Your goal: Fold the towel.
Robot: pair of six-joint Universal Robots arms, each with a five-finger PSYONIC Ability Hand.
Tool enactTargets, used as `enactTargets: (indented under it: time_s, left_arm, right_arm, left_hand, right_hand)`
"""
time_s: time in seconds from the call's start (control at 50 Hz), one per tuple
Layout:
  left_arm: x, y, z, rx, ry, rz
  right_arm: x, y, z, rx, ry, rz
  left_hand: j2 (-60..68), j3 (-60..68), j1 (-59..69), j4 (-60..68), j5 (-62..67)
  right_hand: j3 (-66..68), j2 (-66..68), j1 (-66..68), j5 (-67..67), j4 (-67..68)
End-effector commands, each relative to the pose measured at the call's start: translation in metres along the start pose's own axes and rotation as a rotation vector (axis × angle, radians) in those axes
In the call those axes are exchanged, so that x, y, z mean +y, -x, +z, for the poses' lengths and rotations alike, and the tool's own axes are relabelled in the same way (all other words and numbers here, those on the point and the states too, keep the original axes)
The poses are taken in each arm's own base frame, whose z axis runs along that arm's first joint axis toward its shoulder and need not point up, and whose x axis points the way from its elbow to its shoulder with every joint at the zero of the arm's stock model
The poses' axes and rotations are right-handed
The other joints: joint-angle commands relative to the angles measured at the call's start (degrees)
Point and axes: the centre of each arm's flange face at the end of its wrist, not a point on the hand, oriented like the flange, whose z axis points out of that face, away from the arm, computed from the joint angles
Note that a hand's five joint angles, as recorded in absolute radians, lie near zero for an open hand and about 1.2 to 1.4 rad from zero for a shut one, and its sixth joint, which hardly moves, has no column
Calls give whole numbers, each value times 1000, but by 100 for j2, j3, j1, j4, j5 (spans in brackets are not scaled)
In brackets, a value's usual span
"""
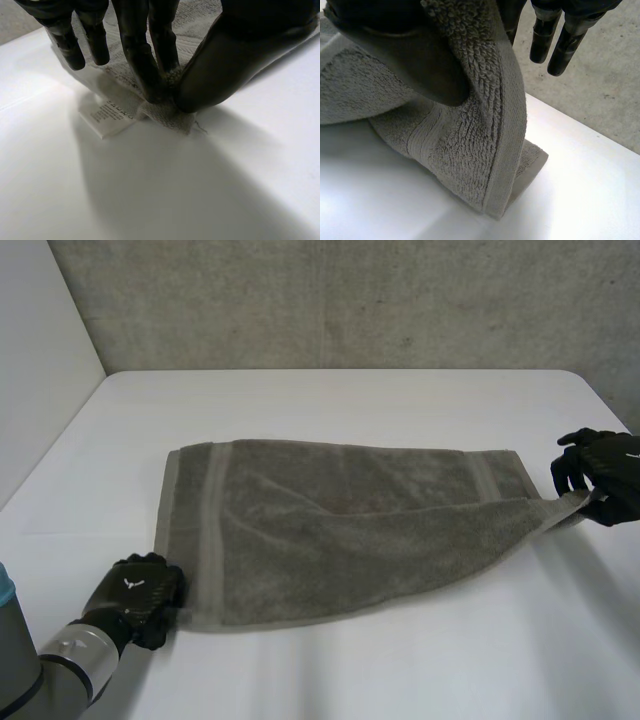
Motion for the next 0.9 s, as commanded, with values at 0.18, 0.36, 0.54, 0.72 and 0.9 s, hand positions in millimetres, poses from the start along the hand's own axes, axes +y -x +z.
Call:
enactTargets:
  time_s: [0.18, 0.36, 0.54, 0.72, 0.9]
  left_arm:
    - [-11, 5, 1, -28, -41, 8]
    - [-12, 3, 1, -21, -46, 2]
    - [-34, 12, -7, -58, -128, 5]
    - [-58, 26, -24, -107, -182, 0]
    - [-85, 44, -42, -143, -255, -36]
  right_arm:
    - [0, 0, 0, -1, 0, 2]
    - [0, 0, 0, -2, 0, 3]
    - [-2, -3, -4, 13, 1, 4]
    - [-19, -3, -18, 23, -5, -45]
    - [-13, -13, -44, 27, 57, -53]
  left_hand:
    - [307, -246, 2390, -288, 434]
    - [307, -246, 2390, -288, 434]
    - [307, -246, 2390, -288, 434]
    - [307, -246, 2390, -288, 434]
    - [307, -246, 2390, -288, 434]
  right_hand:
    - [-37, 551, 535, 428, -342]
    - [-37, 551, 535, 428, -342]
    - [-37, 551, 535, 428, -342]
    - [-37, 551, 535, 428, -342]
    - [-37, 551, 535, 428, -342]
